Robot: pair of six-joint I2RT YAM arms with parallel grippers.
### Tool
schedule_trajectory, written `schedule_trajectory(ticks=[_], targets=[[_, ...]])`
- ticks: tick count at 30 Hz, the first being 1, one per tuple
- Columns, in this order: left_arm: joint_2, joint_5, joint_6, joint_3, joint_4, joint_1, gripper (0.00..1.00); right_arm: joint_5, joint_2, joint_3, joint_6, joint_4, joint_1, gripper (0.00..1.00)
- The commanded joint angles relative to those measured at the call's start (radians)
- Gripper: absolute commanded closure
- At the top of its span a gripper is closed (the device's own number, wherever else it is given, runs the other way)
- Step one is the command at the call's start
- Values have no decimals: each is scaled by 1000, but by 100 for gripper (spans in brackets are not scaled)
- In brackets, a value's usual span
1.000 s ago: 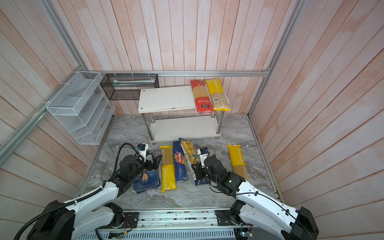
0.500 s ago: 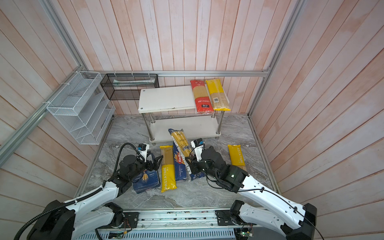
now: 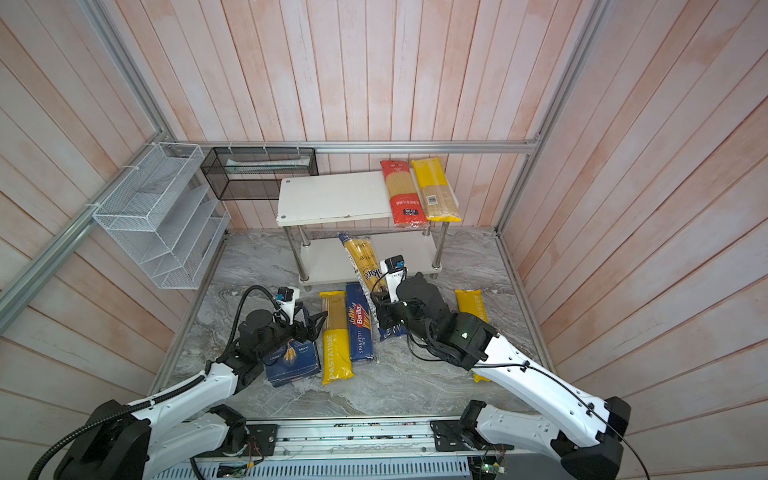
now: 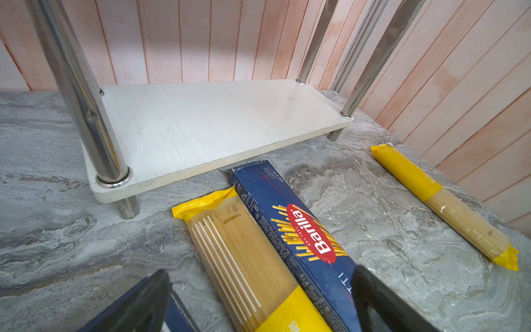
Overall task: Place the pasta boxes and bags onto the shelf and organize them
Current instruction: 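Carry the Ankara bag up toward the shelf's top tier with the right gripper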
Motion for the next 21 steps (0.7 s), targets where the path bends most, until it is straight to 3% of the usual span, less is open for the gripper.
schedule_trajectory(ticks=[1, 14, 21], targets=[[-16, 28, 23, -3, 27, -3, 1, 73, 7, 124, -50, 112, 6, 93], [-29, 29, 21, -19, 51, -3, 0, 155, 176, 391, -180, 43, -4, 92], [-36, 17, 26, -15, 38, -3, 1, 122, 243, 468, -219, 77, -82, 92]])
